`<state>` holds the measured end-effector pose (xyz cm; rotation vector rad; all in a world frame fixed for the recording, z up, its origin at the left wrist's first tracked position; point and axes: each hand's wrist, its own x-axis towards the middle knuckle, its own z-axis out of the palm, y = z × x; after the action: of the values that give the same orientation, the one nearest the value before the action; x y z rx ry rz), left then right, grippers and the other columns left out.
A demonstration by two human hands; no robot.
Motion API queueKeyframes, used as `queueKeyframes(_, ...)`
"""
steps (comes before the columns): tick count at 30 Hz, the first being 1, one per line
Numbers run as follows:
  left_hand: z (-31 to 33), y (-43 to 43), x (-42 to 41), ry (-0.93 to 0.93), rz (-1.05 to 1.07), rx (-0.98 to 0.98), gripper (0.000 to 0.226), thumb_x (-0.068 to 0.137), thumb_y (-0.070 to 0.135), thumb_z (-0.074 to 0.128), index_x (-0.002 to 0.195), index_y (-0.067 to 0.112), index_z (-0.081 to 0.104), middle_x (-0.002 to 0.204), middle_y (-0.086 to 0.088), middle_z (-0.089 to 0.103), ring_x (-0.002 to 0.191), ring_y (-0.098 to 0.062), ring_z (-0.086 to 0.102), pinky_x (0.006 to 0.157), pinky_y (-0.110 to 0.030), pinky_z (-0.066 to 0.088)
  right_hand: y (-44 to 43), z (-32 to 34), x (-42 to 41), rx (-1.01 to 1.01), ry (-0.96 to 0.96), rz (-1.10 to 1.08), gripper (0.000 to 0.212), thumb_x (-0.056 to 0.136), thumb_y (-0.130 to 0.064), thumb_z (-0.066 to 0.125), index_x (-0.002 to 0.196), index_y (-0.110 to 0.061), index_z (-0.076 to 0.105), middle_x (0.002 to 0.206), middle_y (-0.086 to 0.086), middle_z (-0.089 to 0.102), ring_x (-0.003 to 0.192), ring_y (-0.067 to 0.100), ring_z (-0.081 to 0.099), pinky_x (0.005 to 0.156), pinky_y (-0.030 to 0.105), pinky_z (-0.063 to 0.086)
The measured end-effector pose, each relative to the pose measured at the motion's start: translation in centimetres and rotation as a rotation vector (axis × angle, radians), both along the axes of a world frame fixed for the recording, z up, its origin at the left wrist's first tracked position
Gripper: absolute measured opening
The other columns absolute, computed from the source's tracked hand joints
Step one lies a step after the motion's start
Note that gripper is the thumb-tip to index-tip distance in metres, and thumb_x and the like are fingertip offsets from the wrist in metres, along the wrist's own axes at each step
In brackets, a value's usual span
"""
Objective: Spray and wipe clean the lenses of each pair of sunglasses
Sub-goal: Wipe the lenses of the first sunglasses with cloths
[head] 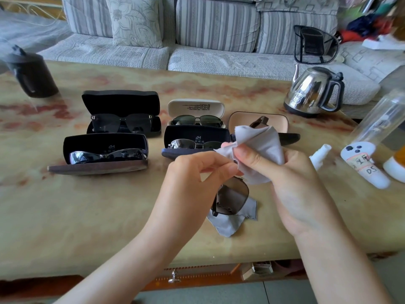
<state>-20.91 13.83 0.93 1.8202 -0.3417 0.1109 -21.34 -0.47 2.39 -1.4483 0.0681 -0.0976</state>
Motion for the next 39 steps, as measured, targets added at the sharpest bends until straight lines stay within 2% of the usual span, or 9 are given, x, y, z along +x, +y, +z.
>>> queueKeyframes(5, -0.2, 0.0, 0.2, -0.006, 0.020, -0.028, 0.018, 0.086, 0.018, 0.068, 0.073, 0.029, 0.071, 0.072, 0.017, 0.071, 0.070, 0.005, 0.064, 0.068, -0.011, 0.048, -0.7, 0.2, -0.2, -0.082, -0.001, 0.044, 0.036, 0.060, -0.026, 0.075, 0.089, -0.004, 0.076, 0.092, 0.010, 0.077, 0.089, 0.020, 0.073, 0.082, 0.026, 0.056)
queueKeyframes(8, 0.0, 0.0, 0.2, -0.011, 0.010, -0.046, 0.015, 0.087, 0.017, 0.066, 0.076, 0.026, 0.072, 0.072, 0.015, 0.072, 0.068, 0.004, 0.065, 0.064, -0.008, 0.046, -0.6, 0.2, -0.2, -0.181, -0.013, -0.039, 0.041, 0.054, -0.035, 0.078, 0.083, -0.006, 0.076, 0.083, 0.007, 0.077, 0.082, 0.021, 0.074, 0.080, 0.029, 0.056)
queueKeyframes(13, 0.4, 0.1, 0.2, -0.015, 0.000, -0.052, 0.016, 0.088, 0.017, 0.065, 0.077, 0.026, 0.072, 0.069, 0.015, 0.072, 0.067, 0.004, 0.066, 0.063, -0.008, 0.047, -0.6, -0.1, -0.1, -0.262, -0.075, -0.173, 0.042, 0.047, -0.045, 0.079, 0.067, -0.008, 0.072, 0.064, -0.003, 0.072, 0.061, 0.008, 0.064, 0.060, 0.017, 0.047)
queueKeyframes(17, 0.4, 0.0, 0.2, -0.026, 0.002, 0.008, 0.019, 0.088, 0.016, 0.065, 0.074, 0.027, 0.070, 0.069, 0.019, 0.070, 0.066, 0.008, 0.063, 0.064, -0.004, 0.042, -0.6, -0.2, -0.2, -0.096, -0.052, 0.019, 0.036, 0.061, -0.027, 0.077, 0.088, -0.003, 0.076, 0.091, 0.010, 0.076, 0.092, 0.020, 0.073, 0.086, 0.028, 0.055)
queueKeyframes(22, 0.4, -0.1, 0.0, -0.057, 0.011, 0.065, 0.017, 0.087, 0.018, 0.067, 0.076, 0.029, 0.072, 0.072, 0.016, 0.072, 0.072, 0.007, 0.062, 0.068, -0.004, 0.040, -0.4, -0.2, -0.2, -0.113, -0.054, -0.033, 0.034, 0.060, -0.029, 0.084, 0.084, -0.006, 0.077, 0.091, 0.017, 0.075, 0.084, 0.020, 0.069, 0.080, 0.030, 0.052)
queueKeyframes(26, 0.2, -0.1, 0.0, -0.033, 0.017, 0.063, 0.011, 0.088, 0.021, 0.067, 0.085, 0.025, 0.077, 0.084, 0.011, 0.073, 0.083, 0.001, 0.065, 0.074, -0.009, 0.045, 0.2, -0.6, -0.1, -0.139, -0.072, -0.090, 0.040, 0.064, -0.034, 0.079, 0.087, -0.002, 0.076, 0.091, 0.015, 0.076, 0.095, 0.033, 0.070, 0.089, 0.046, 0.054)
queueKeyframes(32, 0.2, -0.1, -0.1, -0.023, 0.009, -0.022, 0.017, 0.087, 0.018, 0.067, 0.073, 0.027, 0.072, 0.071, 0.017, 0.072, 0.069, 0.005, 0.064, 0.068, -0.008, 0.045, -0.8, 0.4, -0.4, -0.163, -0.100, 0.022, 0.021, 0.060, -0.026, 0.076, 0.075, -0.011, 0.076, 0.077, 0.002, 0.076, 0.074, 0.011, 0.071, 0.071, 0.020, 0.055)
queueKeyframes(36, 0.5, -0.1, -0.1, -0.039, 0.008, -0.016, 0.019, 0.087, 0.019, 0.066, 0.072, 0.029, 0.072, 0.070, 0.018, 0.071, 0.068, 0.005, 0.064, 0.067, -0.007, 0.045, -1.2, 0.3, -0.2, -0.223, -0.109, -0.070, 0.046, 0.049, -0.036, 0.082, 0.080, -0.002, 0.075, 0.084, 0.012, 0.076, 0.089, 0.034, 0.071, 0.090, 0.052, 0.055)
queueKeyframes(39, 0.7, -0.2, -0.1, -0.047, 0.002, -0.004, 0.022, 0.087, 0.018, 0.066, 0.070, 0.030, 0.070, 0.069, 0.018, 0.070, 0.066, 0.006, 0.062, 0.066, -0.006, 0.043, -1.2, 0.1, 0.0, -0.266, -0.131, -0.140, 0.047, 0.045, -0.040, 0.082, 0.075, -0.005, 0.075, 0.077, 0.007, 0.076, 0.084, 0.032, 0.072, 0.089, 0.053, 0.055)
